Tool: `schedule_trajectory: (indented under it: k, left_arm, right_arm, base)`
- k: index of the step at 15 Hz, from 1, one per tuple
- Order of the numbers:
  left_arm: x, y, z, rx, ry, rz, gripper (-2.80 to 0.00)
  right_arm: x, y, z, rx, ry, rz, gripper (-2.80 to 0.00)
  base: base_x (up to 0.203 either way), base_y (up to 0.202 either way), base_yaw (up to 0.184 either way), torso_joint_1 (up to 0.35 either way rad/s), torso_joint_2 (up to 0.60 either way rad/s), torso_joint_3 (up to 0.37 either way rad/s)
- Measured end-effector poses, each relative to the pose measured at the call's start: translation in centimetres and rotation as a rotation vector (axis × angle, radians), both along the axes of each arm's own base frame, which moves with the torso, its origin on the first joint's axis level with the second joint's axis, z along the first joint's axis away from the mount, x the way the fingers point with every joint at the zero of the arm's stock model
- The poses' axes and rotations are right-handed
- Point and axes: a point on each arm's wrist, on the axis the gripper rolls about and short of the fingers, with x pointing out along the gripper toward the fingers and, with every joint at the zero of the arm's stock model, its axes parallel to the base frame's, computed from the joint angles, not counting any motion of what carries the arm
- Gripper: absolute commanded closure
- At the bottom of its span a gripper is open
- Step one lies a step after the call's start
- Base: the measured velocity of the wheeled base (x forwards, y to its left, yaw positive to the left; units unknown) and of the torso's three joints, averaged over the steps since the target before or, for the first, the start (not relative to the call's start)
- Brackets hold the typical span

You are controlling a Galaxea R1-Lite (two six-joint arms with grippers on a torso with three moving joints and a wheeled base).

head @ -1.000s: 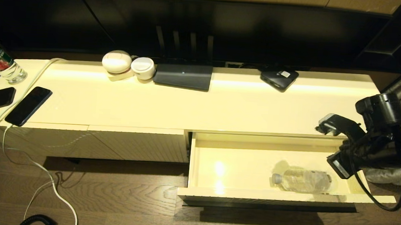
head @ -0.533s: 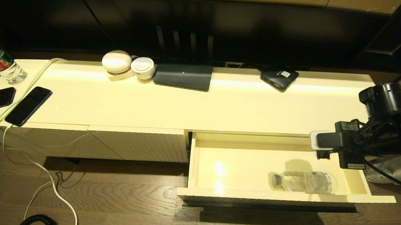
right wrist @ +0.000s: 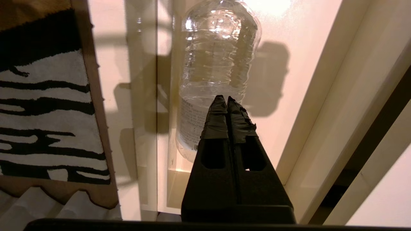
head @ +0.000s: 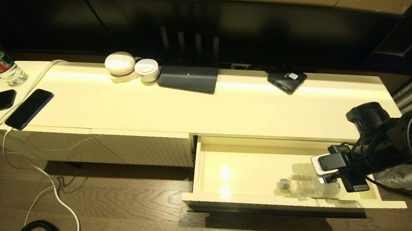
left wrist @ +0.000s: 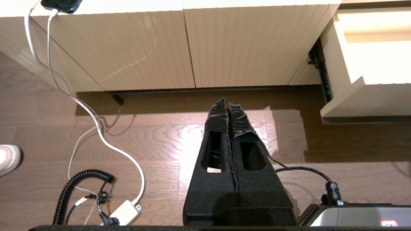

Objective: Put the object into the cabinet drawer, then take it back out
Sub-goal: Take the mineral water out of the drawer and put it on the table

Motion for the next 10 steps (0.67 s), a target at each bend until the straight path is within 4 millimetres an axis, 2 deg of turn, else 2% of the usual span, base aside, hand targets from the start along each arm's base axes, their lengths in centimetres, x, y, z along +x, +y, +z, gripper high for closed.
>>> schedule_trajectory:
  k: [3,4,10]
  left_arm:
    - [0.0,0.0,0.0,0.0,0.0,0.0,0.0]
    - [0.0,0.0,0.0,0.0,0.0,0.0,0.0]
    - [0.0,0.0,0.0,0.0,0.0,0.0,0.0]
  right_arm:
    - [0.7,-0.5,-0.3,-0.001,0.023,-0.012,0.0]
    - [0.9,-0.6,-0.3,-0.003,0.028,-0.011,-2.8]
    - [2.8,-1.7,-0.4,-0.023,0.023,-0.027,-2.8]
  base:
    - [0.0,0.0,0.0,0.0,0.0,0.0]
    - [0.0,0.0,0.0,0.0,0.0,0.0]
    - [0.0,0.0,0.0,0.0,0.0,0.0]
